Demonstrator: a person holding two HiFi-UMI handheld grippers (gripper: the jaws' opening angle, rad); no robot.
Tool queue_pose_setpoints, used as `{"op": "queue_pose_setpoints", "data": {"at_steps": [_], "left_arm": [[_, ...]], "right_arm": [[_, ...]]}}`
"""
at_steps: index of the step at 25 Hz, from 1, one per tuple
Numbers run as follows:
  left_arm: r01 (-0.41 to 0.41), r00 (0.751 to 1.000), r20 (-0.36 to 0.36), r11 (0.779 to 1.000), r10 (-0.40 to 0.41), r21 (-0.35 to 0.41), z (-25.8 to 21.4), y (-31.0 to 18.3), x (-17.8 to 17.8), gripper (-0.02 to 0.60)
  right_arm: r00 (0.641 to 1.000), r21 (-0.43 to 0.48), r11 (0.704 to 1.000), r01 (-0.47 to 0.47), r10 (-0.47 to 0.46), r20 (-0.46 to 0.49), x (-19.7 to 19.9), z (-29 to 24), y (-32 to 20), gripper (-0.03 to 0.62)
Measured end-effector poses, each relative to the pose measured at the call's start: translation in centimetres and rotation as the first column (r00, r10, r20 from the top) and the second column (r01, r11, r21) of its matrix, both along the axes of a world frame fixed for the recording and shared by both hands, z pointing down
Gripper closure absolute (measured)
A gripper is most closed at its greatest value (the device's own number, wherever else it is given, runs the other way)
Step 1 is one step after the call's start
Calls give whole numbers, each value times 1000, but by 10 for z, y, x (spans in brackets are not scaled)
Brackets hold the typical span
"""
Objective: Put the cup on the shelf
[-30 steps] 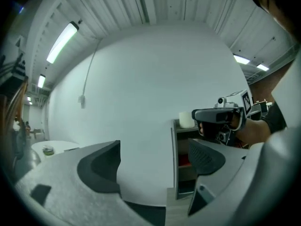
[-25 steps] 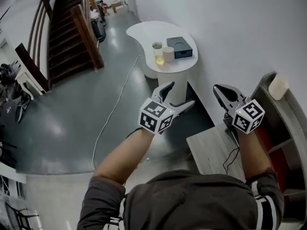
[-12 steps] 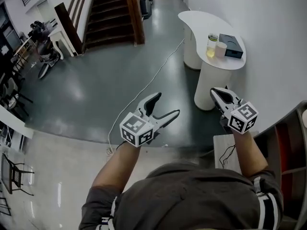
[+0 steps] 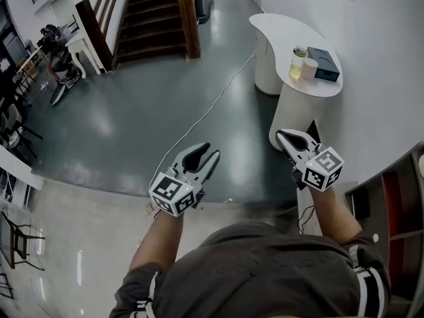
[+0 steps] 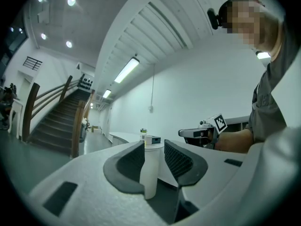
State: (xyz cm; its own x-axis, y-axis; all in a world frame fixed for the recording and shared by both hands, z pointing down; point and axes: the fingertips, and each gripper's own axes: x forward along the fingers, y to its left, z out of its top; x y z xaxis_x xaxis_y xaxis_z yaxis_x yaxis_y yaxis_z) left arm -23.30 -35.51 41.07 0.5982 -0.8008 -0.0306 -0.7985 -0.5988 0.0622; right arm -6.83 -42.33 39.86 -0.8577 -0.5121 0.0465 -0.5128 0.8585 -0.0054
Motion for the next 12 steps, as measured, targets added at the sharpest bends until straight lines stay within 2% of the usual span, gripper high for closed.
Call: {"op": "queue_pose_setpoints", "data": {"at_steps": [6, 12], "left_arm": [[28, 999, -16, 1000, -28, -6, 12, 5, -5, 560], [32, 999, -32, 999, -33, -13, 20, 8, 2, 577]], "right_arm": [[1000, -28, 1000, 12, -12, -3, 1, 19, 13, 603], [1000, -57, 998, 9, -9, 0, 12, 35, 19, 603]]}}
